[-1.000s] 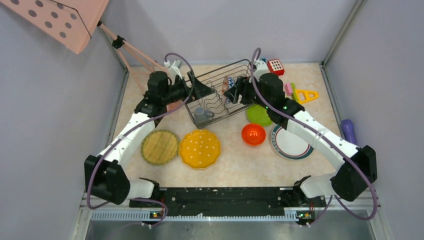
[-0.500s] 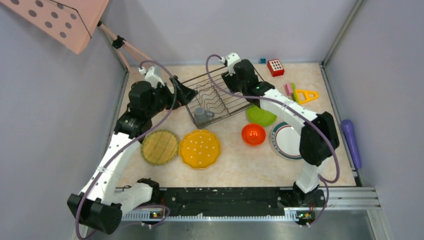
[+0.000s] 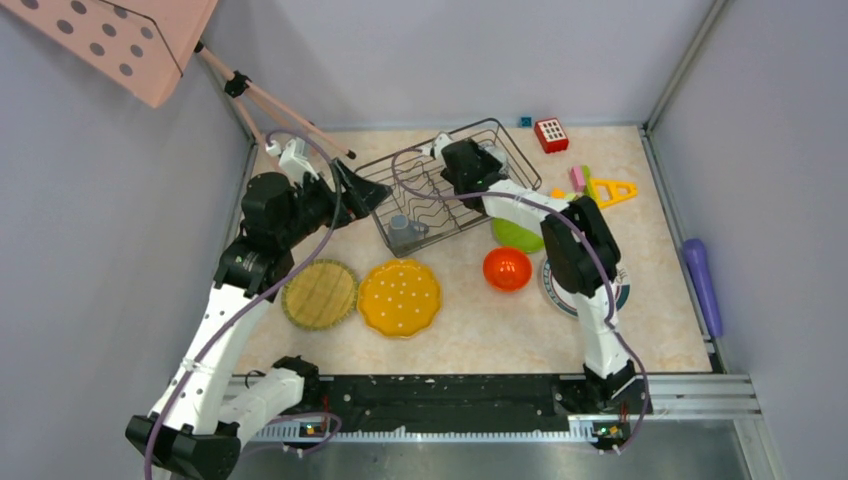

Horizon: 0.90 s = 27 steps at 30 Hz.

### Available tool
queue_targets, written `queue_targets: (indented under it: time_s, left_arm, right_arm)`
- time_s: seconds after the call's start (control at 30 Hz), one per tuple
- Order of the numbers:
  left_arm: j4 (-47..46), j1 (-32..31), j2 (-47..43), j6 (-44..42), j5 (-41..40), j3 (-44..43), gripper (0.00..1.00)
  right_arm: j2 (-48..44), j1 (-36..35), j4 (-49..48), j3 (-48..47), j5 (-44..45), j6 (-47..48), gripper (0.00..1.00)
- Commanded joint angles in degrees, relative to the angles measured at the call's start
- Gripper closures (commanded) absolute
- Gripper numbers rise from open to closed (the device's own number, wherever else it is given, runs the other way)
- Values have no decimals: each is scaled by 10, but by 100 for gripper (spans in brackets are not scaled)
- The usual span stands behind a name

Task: Load the mixed dishes into the dish rack

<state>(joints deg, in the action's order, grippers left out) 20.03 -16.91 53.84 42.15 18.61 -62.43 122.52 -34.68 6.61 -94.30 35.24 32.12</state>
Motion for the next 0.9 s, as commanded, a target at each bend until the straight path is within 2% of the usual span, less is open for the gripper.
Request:
queue_targets:
  time_s: [0.0, 0.13, 0.4, 0.87]
  left_arm:
    - [1, 3, -6, 0, 6, 2, 2]
    - [0, 4, -2, -6, 6, 9, 2]
    - [7, 6, 0, -23, 3, 14, 2]
    - [14, 7, 13, -24, 10, 12, 2]
  right_arm:
    - [33, 3, -92, -50, 63, 71, 100]
    - [72, 2, -109, -82, 62, 89, 100]
    - [117, 0, -206, -73, 50, 159, 100]
    - [130, 0, -270, -61, 12, 163, 100]
